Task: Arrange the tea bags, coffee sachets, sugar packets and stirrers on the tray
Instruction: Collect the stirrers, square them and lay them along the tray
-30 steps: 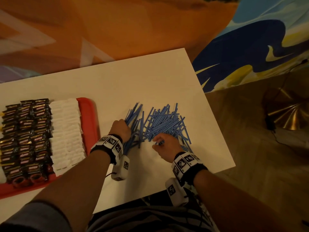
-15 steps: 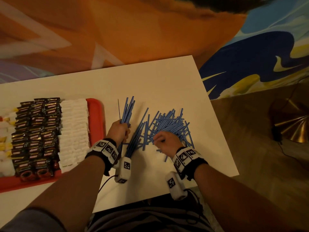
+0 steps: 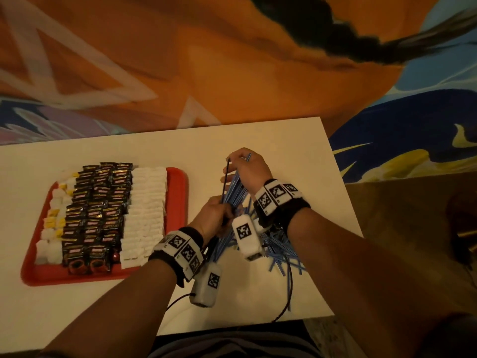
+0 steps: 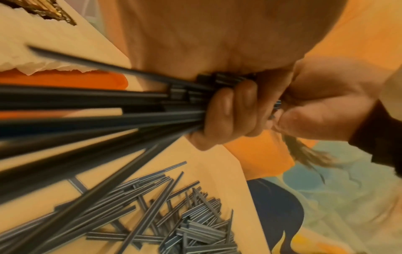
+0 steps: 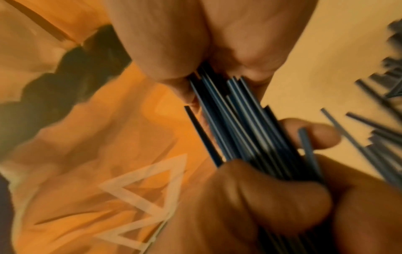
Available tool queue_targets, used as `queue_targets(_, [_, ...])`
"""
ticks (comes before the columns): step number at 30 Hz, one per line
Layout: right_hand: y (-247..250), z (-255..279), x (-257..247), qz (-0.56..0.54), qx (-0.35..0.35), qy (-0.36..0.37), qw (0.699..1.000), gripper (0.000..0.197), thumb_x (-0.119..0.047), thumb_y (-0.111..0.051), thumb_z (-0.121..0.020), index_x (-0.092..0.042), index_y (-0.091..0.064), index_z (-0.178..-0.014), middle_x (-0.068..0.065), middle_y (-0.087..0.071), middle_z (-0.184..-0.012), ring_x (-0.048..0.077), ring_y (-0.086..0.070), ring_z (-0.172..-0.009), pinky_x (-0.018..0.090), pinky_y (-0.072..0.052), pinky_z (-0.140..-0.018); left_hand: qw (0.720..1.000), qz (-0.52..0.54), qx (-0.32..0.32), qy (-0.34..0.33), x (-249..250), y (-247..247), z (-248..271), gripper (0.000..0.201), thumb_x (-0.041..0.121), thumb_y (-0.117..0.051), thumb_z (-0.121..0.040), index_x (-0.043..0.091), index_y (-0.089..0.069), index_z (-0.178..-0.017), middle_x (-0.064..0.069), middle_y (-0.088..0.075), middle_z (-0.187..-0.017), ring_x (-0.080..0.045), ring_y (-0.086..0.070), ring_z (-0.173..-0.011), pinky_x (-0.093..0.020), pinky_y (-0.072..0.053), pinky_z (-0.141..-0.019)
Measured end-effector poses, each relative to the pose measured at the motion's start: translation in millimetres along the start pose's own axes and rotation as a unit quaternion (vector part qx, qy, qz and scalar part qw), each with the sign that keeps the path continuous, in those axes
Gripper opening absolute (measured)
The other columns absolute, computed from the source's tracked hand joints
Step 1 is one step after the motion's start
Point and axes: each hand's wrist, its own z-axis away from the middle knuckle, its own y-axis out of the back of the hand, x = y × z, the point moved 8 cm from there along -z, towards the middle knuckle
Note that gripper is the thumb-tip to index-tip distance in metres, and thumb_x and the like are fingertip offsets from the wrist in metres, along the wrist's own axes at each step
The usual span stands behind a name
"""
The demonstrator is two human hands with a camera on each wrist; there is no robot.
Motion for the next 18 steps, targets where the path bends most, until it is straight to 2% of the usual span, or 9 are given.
queue_targets(1, [-5,1,-5,-0.023,-0.011,-0.001,1.0,0.019,-0.021,-0.049,-0.1,-0.011,-0.062,-0.09,0.011,-0.068,-0.075,0.037,-0.068,-0.067,0.051,-0.059,-0.066,1.0,0.01,0.01,0.004,3,2,3,0.022,-0.01,-0.037,-0.082,0.005,-0.048,-0.093,-0.005,-0.034,-0.059,-0.014,-0.025,-0.04,-0.018,-0.022,-0.041])
queue_targets(3, [-12,5,-21,-0.03,-0.021,0.017,0.999,0.021,-0.018,-0.047,-0.102,-0.009,-0.064,-0.094,0.012,-0.066,-0.076,0.033,-0.068,-0.064,0.043,-0.057,-0.061,0.999,0.019,0.029,0.006,12,7,10,0.019,-0.011,-0.037,-0.084,0.006,-0.045,-0.089,-0.005,-0.035,-0.056,-0.014,-0.028,-0.037,-0.017,-0.023,-0.039])
queue_targets(5, [-20,8,-36,-0.02,-0.027,0.05,0.998,0.022,-0.023,-0.048,-0.102,-0.013,-0.066,-0.095,0.008,-0.064,-0.073,0.031,-0.068,-0.062,0.042,-0.057,-0.059,0.999,0.025,0.043,-0.001,21,13,16,0.019,-0.01,-0.037,-0.084,0.007,-0.043,-0.083,-0.003,-0.039,-0.055,-0.015,-0.032,-0.042,-0.019,-0.025,-0.04])
queue_targets(7, [-29,13,-52,-0.009,-0.039,0.078,0.996,0.024,-0.03,-0.053,-0.1,-0.016,-0.067,-0.086,0.003,-0.057,-0.061,0.027,-0.067,-0.058,0.045,-0.058,-0.061,0.998,0.042,0.045,-0.014,32,18,24,0.022,-0.011,-0.036,-0.084,0.008,-0.045,-0.077,-0.002,-0.04,-0.054,-0.015,-0.03,-0.049,-0.02,-0.024,-0.042])
queue_targets(9, [-36,17,-65,-0.004,-0.046,0.096,0.994,0.03,-0.035,-0.056,-0.097,-0.016,-0.063,-0.076,0.001,-0.051,-0.051,0.024,-0.064,-0.054,0.04,-0.056,-0.06,0.997,0.063,0.04,-0.025,41,23,30,0.03,-0.012,-0.035,-0.083,0.01,-0.053,-0.069,-0.001,-0.04,-0.051,-0.015,-0.028,-0.052,-0.02,-0.022,-0.045])
queue_targets(12, [-44,25,-85,-0.01,-0.046,0.126,0.991,0.036,-0.036,-0.055,-0.098,-0.015,-0.056,-0.07,0.003,-0.051,-0.056,0.022,-0.061,-0.05,0.037,-0.053,-0.058,0.996,0.074,0.035,-0.042,54,28,38,0.056,-0.011,-0.035,-0.081,0.021,-0.062,-0.044,0.002,-0.041,-0.049,-0.017,-0.029,-0.056,-0.026,-0.022,-0.053])
queue_targets(13, [-47,28,-92,-0.02,-0.046,0.136,0.989,0.036,-0.036,-0.054,-0.099,-0.014,-0.056,-0.07,0.004,-0.052,-0.061,0.021,-0.058,-0.048,0.035,-0.051,-0.056,0.995,0.077,0.027,-0.051,60,28,41,0.056,-0.008,-0.037,-0.079,0.023,-0.06,-0.04,0.002,-0.041,-0.049,-0.017,-0.029,-0.056,-0.028,-0.022,-0.054])
queue_targets(15, [-53,36,-106,-0.032,-0.049,0.156,0.986,0.037,-0.04,-0.053,-0.099,-0.015,-0.059,-0.071,0.003,-0.054,-0.071,0.018,-0.052,-0.044,0.03,-0.046,-0.053,0.994,0.079,0.012,-0.075,71,30,46,0.038,0.004,-0.043,-0.068,0.024,-0.06,-0.04,0.003,-0.04,-0.049,-0.018,-0.029,-0.055,-0.03,-0.022,-0.057])
queue_targets(18, [-58,46,-125,-0.023,-0.028,0.174,0.984,0.049,-0.047,-0.043,-0.101,-0.015,-0.062,-0.068,0.0,-0.057,-0.067,0.018,-0.048,-0.043,0.031,-0.045,-0.051,0.992,0.07,-0.005,-0.103,86,37,52,0.026,0.011,-0.043,-0.057,0.025,-0.06,-0.042,0.002,-0.04,-0.05,-0.019,-0.031,-0.051,-0.031,-0.023,-0.055])
